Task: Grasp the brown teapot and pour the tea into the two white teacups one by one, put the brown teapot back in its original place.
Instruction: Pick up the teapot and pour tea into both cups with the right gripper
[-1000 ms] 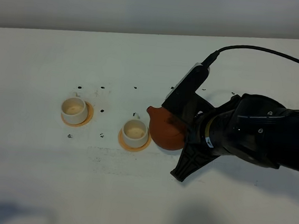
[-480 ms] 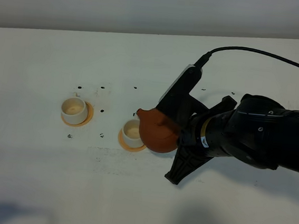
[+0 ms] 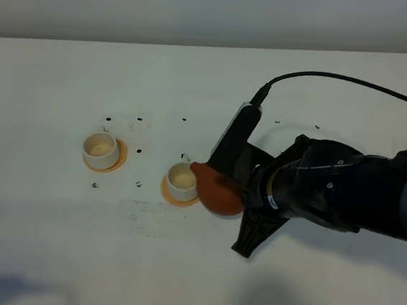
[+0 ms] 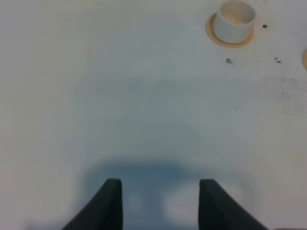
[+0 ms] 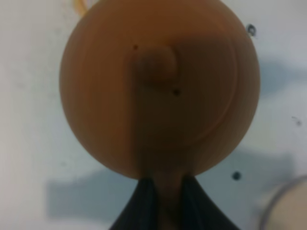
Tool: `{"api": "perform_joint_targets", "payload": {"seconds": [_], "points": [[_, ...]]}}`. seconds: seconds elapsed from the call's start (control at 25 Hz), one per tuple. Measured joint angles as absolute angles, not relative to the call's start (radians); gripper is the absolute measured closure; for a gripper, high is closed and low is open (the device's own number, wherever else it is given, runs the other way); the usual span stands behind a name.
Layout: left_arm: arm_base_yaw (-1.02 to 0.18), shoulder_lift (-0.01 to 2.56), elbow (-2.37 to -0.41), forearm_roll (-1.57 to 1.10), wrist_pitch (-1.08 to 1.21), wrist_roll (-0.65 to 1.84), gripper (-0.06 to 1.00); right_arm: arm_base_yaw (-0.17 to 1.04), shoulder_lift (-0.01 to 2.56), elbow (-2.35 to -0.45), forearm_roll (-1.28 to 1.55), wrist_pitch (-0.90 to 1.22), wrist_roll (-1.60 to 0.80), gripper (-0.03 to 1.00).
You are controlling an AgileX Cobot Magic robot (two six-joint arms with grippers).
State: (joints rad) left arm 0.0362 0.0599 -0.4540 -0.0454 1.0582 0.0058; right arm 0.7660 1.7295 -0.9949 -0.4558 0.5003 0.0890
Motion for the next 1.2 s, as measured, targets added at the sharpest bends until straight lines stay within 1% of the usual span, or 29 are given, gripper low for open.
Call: {"api": "perform_joint_targets", "payload": {"seconds": [0.24,1.2], "points": [[0.036,0.060,-0.454,-0.045,1.058,0.006,0.57,0.767,1.732,-0.995,-0.538,0.512,0.135,0.85],[0.036,0.060,-0.454,-0.045,1.058,0.000,0.57,0.773,1.822,-1.024,-0.659,0.532,0.207,0.85]]}}
